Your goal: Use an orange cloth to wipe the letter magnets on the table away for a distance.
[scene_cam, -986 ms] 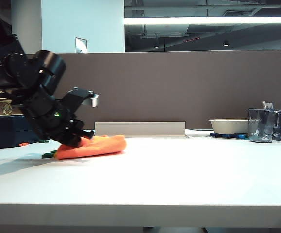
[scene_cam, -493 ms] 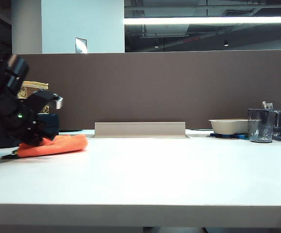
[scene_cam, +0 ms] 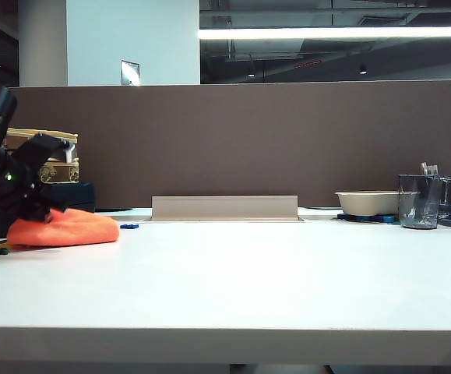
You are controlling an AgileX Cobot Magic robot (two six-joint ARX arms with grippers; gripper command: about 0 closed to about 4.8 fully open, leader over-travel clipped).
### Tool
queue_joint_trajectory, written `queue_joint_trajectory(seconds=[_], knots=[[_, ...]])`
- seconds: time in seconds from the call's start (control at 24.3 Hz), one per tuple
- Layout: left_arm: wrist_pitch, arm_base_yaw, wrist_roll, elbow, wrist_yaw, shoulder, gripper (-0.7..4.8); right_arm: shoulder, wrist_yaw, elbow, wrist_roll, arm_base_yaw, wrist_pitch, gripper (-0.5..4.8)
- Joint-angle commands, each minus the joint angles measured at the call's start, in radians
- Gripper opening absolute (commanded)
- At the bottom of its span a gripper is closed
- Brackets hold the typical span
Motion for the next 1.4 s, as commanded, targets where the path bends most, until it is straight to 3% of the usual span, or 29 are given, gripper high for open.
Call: queue_joint_trajectory(seconds=[0.04,0.29,0.58,0.82,0.99,1.11,1.4], knots=[[0.044,-0.012,-0.072,0.018,0.064,-0.048,-0.06,-0.009,0.001,0.0,0.001,0.0,0.011,-0.01],[0.028,-0.064,-0.158,0.018,0.089,-0.149,-0.06,-0.009,0.001,0.0,0.001,0.0,0.011,-0.01],[-0.087,-0.235,-0.176,0.015,0.083,-0.304,-0.06,-0.009,0.001,0.0,0.001,0.0,0.011,-0.01],[-0.283,-0.398,-0.176,0.004,0.061,-0.404,-0.06,-0.009,0.001,0.0,0.001,0.0,0.011,-0.01],[-0.285,-0.486,-0.181,-0.055,0.012,-0.467,-0.06,-0.009,0.001,0.0,0.001,0.0,0.011,-0.01],[-0.293,-0.566,-0.245,-0.127,0.009,-0.534,-0.06,-0.009,0.001,0.0,0.001,-0.001,0.011,-0.01],[-0.303,-0.723,-0.288,-0.277,-0.061,-0.657,-0.06,-0.009,0.001,0.0,0.001,-0.001,0.011,-0.01]])
